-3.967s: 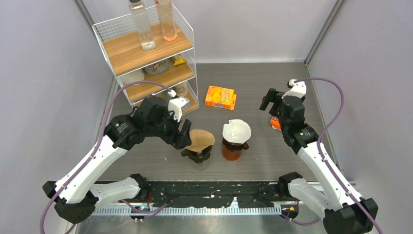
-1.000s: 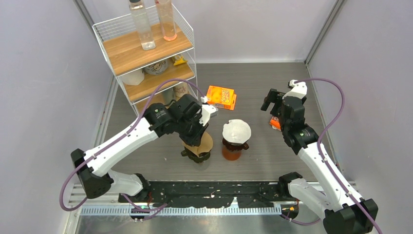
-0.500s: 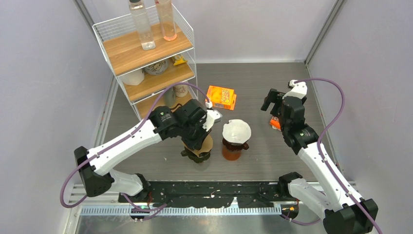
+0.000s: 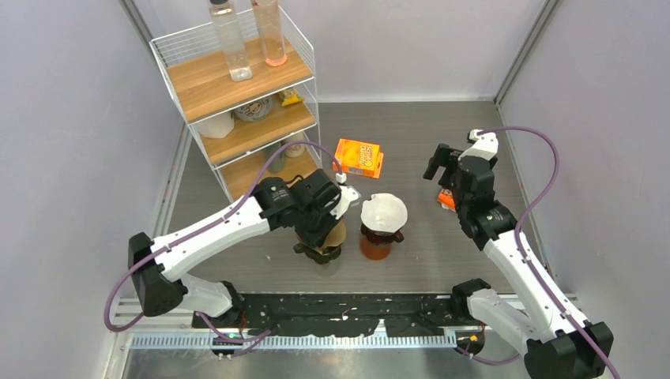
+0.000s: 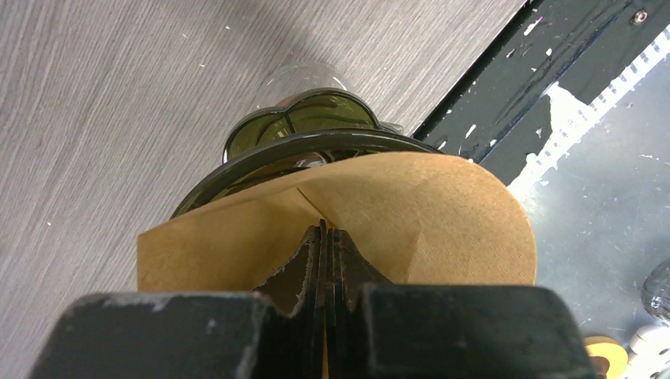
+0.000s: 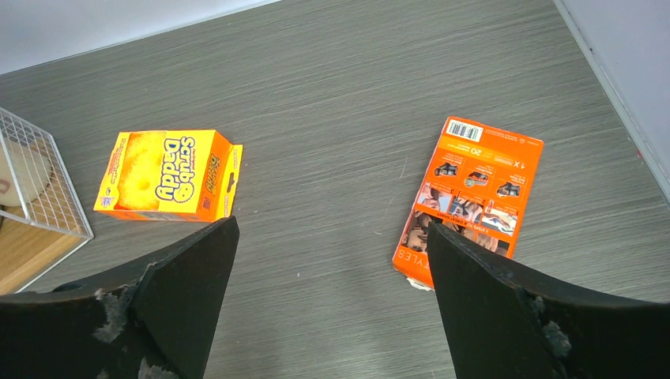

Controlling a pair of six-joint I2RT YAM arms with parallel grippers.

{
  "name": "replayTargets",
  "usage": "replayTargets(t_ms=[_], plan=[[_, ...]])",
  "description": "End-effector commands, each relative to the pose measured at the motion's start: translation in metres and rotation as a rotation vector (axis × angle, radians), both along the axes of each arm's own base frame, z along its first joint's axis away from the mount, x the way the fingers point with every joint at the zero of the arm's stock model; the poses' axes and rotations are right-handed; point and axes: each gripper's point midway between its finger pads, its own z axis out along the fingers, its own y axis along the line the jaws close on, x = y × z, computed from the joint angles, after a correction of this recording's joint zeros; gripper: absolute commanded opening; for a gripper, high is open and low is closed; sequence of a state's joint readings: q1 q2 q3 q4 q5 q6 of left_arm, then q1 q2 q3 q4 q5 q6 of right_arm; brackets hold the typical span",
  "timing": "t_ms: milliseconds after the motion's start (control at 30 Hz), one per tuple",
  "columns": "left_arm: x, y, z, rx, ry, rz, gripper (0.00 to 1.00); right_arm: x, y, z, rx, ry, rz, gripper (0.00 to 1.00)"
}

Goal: Place the coffee filter in the dripper

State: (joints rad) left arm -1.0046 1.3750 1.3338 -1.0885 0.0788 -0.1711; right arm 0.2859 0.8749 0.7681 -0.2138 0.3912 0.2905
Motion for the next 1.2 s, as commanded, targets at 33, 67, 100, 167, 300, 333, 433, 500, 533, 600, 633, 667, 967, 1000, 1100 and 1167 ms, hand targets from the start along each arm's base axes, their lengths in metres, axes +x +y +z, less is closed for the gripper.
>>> replayTargets(t_ms=[33, 67, 100, 167, 300, 333, 433, 500, 533, 600, 633, 667, 967, 1000, 1100, 1167], plan=[[0.003, -0.008, -0.003, -0.023, -0.018, -0.006, 0.04, 0.0, -0.005, 0.011, 0.0, -0.038, -0.02, 0.95], [0.003, -0.008, -0.004, -0.019, -0.016, -0.007, 0.04, 0.0, -0.005, 0.011, -0.001, -0.037, -0.02, 0.95], [0.003, -0.009, -0.004, -0.021, -0.015, -0.008, 0.04, 0.0, -0.005, 0.011, -0.001, -0.036, -0.021, 0.95], [0.004, -0.01, -0.005, -0.019, -0.015, -0.009, 0.03, 0.0, -0.005, 0.01, 0.0, -0.035, -0.019, 0.95], [0.003, -0.009, -0.01, 0.002, -0.01, -0.013, 0.02, 0.001, -0.005, 0.01, -0.002, -0.033, -0.019, 0.95], [0.003, -0.008, -0.011, 0.008, -0.011, -0.01, 0.02, 0.001, -0.005, 0.01, -0.003, -0.033, -0.02, 0.96], [0.002, -0.007, -0.015, 0.021, -0.004, -0.011, 0.01, 0.001, -0.004, 0.009, -0.003, -0.031, -0.02, 0.95], [0.002, -0.006, -0.016, 0.028, -0.008, -0.007, 0.01, 0.001, -0.005, 0.009, -0.003, -0.029, -0.022, 0.95], [0.003, -0.006, -0.016, 0.031, -0.012, -0.003, 0.01, 0.002, -0.005, 0.008, -0.004, -0.026, -0.023, 0.95], [0.004, -0.005, -0.017, 0.037, -0.015, -0.001, 0.01, 0.002, -0.005, 0.008, -0.004, -0.027, -0.021, 0.95], [0.004, -0.004, -0.018, 0.045, -0.015, 0.0, 0.01, 0.002, -0.005, 0.008, -0.004, -0.026, -0.022, 0.95], [0.005, -0.004, -0.018, 0.049, -0.017, 0.001, 0.01, 0.002, -0.004, 0.008, -0.003, -0.025, -0.021, 0.95], [0.005, -0.005, -0.021, 0.057, -0.016, -0.004, 0.04, 0.002, -0.004, 0.008, -0.006, -0.025, -0.02, 0.95], [0.004, -0.005, -0.021, 0.057, -0.016, -0.004, 0.04, 0.002, -0.005, 0.007, -0.006, -0.024, -0.02, 0.95], [0.004, -0.005, -0.022, 0.06, -0.015, -0.006, 0.06, 0.001, -0.005, 0.008, -0.007, -0.026, -0.022, 0.95], [0.005, -0.005, -0.022, 0.06, -0.016, -0.005, 0.08, 0.001, -0.005, 0.008, -0.006, -0.027, -0.022, 0.95]])
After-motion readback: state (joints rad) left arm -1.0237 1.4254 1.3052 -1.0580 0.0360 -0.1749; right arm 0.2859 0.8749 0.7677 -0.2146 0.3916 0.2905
